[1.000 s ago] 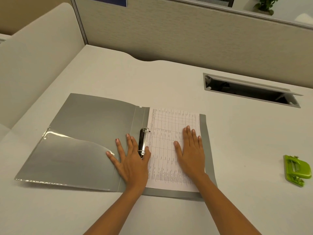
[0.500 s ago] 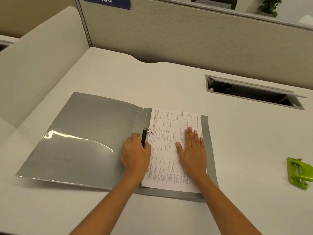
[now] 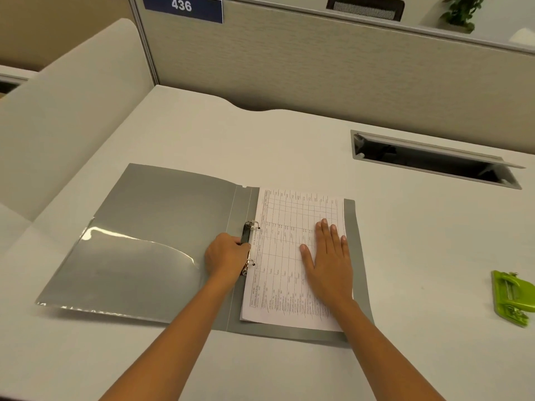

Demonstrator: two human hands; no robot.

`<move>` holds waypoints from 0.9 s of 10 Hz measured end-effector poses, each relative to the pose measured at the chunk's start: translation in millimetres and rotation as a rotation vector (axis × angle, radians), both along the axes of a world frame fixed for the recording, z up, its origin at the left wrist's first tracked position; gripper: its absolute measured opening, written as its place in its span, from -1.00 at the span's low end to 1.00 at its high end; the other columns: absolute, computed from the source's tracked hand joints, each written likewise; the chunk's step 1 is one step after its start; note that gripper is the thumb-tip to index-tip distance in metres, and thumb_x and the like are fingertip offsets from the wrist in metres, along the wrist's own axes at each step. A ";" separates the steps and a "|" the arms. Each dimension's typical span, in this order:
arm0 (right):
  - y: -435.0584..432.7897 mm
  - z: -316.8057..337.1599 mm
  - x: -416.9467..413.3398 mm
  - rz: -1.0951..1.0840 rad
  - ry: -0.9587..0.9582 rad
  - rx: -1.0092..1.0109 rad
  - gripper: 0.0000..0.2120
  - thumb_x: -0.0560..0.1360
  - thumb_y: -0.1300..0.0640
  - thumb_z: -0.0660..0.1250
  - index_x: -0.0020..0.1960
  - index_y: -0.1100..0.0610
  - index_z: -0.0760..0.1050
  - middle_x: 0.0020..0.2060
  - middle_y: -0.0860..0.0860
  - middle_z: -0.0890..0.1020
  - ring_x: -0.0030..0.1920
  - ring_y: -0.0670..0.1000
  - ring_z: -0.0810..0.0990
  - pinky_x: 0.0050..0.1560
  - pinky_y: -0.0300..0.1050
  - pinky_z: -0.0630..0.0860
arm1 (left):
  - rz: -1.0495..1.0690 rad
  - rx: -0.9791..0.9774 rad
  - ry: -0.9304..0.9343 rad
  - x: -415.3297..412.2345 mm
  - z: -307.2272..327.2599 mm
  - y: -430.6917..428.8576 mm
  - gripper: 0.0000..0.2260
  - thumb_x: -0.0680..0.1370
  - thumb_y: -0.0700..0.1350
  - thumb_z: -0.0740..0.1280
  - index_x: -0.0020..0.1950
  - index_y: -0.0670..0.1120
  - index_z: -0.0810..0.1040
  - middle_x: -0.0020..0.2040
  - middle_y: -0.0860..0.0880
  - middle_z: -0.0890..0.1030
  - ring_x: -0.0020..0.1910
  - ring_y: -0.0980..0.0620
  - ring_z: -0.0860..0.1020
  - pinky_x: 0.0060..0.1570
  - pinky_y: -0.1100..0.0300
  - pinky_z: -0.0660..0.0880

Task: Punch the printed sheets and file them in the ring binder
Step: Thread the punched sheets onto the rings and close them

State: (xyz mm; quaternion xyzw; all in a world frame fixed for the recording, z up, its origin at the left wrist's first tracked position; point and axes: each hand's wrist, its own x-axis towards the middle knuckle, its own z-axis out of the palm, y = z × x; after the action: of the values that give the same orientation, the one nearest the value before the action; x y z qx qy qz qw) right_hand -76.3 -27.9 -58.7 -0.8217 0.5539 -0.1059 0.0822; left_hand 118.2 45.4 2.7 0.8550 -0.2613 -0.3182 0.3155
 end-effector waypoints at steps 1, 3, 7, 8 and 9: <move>-0.2 -0.4 -0.6 -0.001 0.011 -0.001 -0.34 0.55 -0.28 -0.24 0.55 0.03 -0.19 0.54 -0.07 -0.10 0.53 -0.06 -0.16 0.54 -0.01 -0.13 | 0.005 -0.010 0.057 3.2 0.9 -1.5 -0.83 0.53 -0.13 0.34 -0.27 -0.04 0.62 -0.29 -0.09 0.65 -0.39 -0.04 0.53 -0.20 0.06 0.56; -1.2 -1.9 -0.2 -0.006 0.023 -0.005 -0.34 0.55 -0.27 -0.22 0.55 0.03 -0.19 0.54 -0.06 -0.09 0.53 -0.06 -0.16 0.54 -0.01 -0.13 | 0.007 -0.159 0.028 -7.5 12.9 -4.1 -0.90 0.51 -0.13 0.38 -0.01 -0.11 0.56 -0.07 -0.05 0.65 -0.22 0.04 0.57 -0.13 0.04 0.60; -1.5 -3.0 -0.5 -0.009 -0.007 -0.013 -0.35 0.56 -0.26 -0.17 0.55 0.03 -0.14 0.54 -0.06 -0.06 0.54 -0.06 -0.13 0.53 -0.01 -0.12 | -0.286 -0.252 -0.138 0.6 9.1 9.0 -0.68 0.55 -0.22 0.34 0.28 0.00 0.54 0.23 -0.03 0.53 0.03 0.08 0.52 -0.07 0.38 0.44; -1.0 -1.9 -0.7 -0.006 -0.011 -0.011 -0.35 0.56 -0.27 -0.20 0.55 0.03 -0.14 0.54 -0.06 -0.06 0.54 -0.06 -0.14 0.53 -0.02 -0.14 | -0.450 -0.199 -0.210 14.6 5.2 9.3 -0.53 0.47 -0.13 0.45 0.35 0.04 0.45 0.32 0.01 0.40 0.30 0.02 0.34 0.28 0.18 0.34; -1.4 -2.5 -0.6 -0.009 -0.007 -0.009 -0.35 0.55 -0.27 -0.19 0.55 0.02 -0.16 0.54 -0.06 -0.07 0.53 -0.06 -0.15 0.53 -0.03 -0.16 | -0.600 -0.191 -0.293 26.4 5.5 7.5 -0.35 0.40 0.00 0.50 0.44 0.12 0.31 0.44 0.07 0.23 0.39 0.03 0.23 0.39 -0.08 0.30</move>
State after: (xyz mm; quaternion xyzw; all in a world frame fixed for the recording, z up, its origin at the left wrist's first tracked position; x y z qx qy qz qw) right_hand -76.9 -29.3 -61.2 -0.8193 0.5567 -0.1117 0.0800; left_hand 144.5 52.8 8.2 0.7431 -0.5723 -0.2450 0.2455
